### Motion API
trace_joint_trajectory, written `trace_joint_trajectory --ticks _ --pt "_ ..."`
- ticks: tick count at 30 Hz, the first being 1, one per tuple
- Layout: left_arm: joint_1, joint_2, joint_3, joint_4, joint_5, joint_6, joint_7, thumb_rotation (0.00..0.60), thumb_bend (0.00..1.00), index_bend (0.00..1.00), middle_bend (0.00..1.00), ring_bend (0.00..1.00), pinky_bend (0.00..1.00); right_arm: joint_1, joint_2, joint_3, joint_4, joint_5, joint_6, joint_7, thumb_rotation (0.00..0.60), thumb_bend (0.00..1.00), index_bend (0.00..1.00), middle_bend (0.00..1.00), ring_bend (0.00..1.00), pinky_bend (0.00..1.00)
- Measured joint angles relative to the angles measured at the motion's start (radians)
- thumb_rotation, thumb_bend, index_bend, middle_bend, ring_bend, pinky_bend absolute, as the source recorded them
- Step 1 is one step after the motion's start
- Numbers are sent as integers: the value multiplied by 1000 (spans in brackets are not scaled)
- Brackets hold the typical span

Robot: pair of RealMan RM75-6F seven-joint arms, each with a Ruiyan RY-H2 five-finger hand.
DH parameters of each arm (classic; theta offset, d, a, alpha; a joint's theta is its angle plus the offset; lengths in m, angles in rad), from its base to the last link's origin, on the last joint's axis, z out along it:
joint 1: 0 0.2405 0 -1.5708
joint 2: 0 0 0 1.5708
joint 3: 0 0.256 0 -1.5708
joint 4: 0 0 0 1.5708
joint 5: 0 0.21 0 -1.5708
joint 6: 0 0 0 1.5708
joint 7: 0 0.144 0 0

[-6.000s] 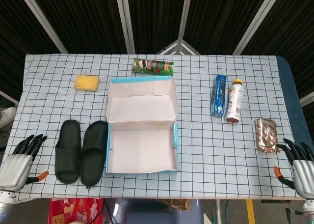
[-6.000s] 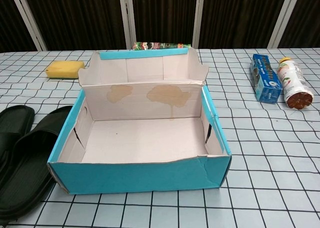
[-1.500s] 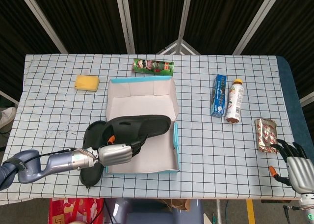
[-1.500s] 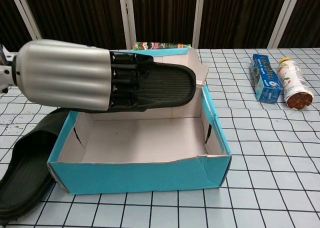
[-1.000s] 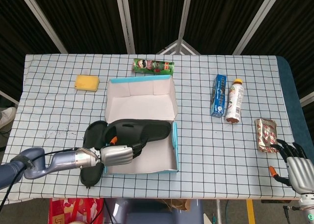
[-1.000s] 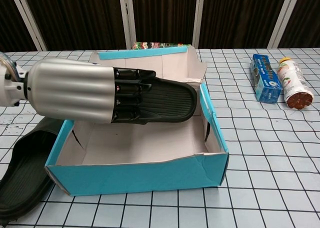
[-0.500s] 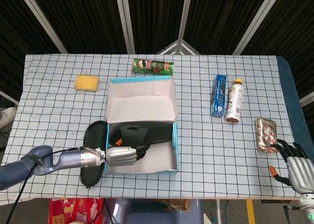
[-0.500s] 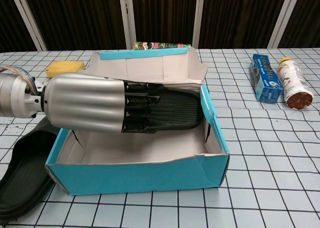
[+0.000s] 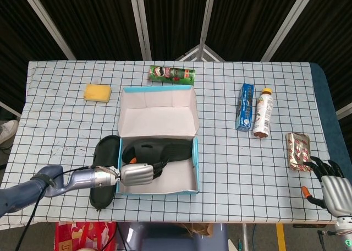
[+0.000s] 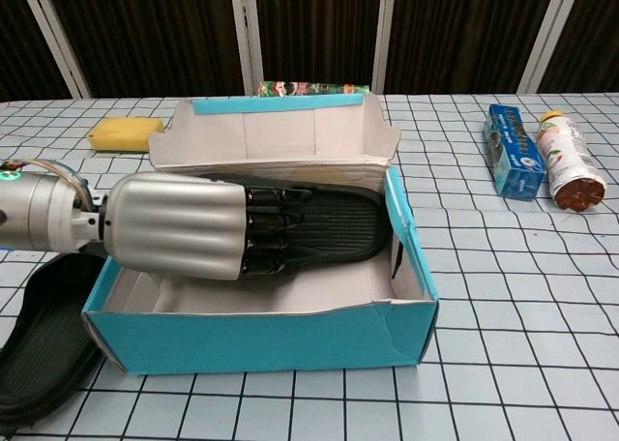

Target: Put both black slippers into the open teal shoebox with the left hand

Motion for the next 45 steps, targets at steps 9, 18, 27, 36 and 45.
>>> trace_joint_trajectory --ticks 9,18,27,36,45 --pt "-5 -31 15 56 -39 33 -28 600 313 423 451 135 126 1 -1 1 -1 2 0 -5 600 364 241 156 203 93" --pt "-4 -7 17 12 -76 35 -26 600 262 203 100 11 57 2 -2 0 -3 3 -2 -8 600 365 241 156 203 93" --pt "-5 66 4 -125 -126 -49 68 600 248 132 0 0 37 6 -2 0 -3 6 -12 -7 600 365 241 156 203 93" --pt "-7 197 -1 -342 -135 -107 196 600 248 129 3 0 37 5 1 0 -3 8 -12 0 600 365 240 156 203 93" --pt "65 402 -30 -591 -181 -7 240 600 248 123 114 2 114 0 5 -1 -5 -2 2 12 600 364 241 156 203 93"
